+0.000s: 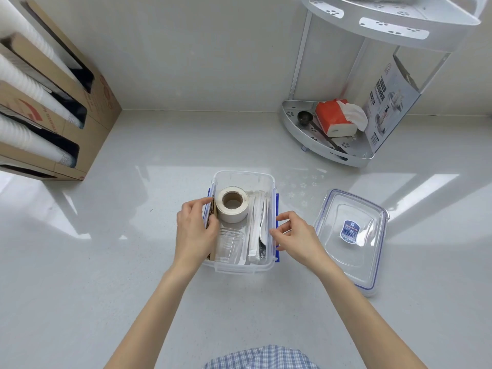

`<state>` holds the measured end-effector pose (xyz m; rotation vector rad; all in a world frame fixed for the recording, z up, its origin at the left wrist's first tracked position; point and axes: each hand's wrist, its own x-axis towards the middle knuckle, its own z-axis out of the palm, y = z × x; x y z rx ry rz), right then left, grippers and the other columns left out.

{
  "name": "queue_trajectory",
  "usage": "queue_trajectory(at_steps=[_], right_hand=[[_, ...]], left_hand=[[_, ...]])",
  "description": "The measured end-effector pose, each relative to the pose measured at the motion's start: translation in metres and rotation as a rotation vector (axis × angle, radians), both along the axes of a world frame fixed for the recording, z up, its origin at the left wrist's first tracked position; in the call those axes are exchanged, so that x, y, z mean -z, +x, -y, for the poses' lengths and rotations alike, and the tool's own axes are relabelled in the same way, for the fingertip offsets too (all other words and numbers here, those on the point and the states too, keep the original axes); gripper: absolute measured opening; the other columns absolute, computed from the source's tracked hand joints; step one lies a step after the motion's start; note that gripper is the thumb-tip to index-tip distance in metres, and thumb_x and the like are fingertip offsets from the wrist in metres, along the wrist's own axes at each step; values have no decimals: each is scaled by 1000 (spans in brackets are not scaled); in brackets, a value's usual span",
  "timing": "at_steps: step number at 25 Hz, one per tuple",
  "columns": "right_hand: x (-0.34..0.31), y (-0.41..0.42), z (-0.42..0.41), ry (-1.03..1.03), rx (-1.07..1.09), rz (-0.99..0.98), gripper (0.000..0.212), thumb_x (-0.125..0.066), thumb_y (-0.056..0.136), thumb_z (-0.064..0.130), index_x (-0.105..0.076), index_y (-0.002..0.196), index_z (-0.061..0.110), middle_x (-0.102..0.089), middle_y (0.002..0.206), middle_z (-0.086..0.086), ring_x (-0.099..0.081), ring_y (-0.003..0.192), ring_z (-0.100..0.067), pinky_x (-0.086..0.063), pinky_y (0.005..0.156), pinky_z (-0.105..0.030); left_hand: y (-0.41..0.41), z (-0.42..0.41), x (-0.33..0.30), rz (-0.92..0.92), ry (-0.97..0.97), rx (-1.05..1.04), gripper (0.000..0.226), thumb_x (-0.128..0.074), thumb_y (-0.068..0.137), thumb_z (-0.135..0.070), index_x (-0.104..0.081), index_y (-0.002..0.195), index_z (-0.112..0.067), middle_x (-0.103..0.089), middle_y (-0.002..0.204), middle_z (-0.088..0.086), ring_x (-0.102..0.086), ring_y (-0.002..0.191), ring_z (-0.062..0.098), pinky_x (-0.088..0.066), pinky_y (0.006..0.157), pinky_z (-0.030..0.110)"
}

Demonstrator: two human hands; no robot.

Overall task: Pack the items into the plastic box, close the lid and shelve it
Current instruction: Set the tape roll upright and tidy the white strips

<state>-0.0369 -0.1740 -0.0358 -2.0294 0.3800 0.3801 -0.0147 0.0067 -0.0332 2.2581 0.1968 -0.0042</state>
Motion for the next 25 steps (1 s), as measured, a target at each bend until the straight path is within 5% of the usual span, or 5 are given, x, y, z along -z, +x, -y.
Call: queue_trajectory(at_steps=[5,10,25], right_hand=[[1,-3,1,6,4,-3,32,-52,89,19,-46,119,12,-53,76,7,-59,71,-16,-47,60,-19],[4,-8,13,-14,33,16,30,-51,86,15,-49,116,13,-54,73,3,-58,66,-18,-51,71,-31],[10,-22,28,48,35,38,26,-57,86,18,-55,112,12,-55,72,4,-58,69,-16,-56,82,-40]], left_hand=[[-12,-10,13,-173,-43,-19,40,-42,89,-12,-41,129,-11,-45,132,14,-50,99,20,-38,93,31],[-23,-5,15,-201,-110,12,34,-45,88,-14,-46,122,-11,-53,125,10,-51,92,17,-40,81,28],[-42,2,18,-220,-96,56,48,-57,82,-15,-41,128,-16,-45,124,5,-50,97,18,-39,80,28]])
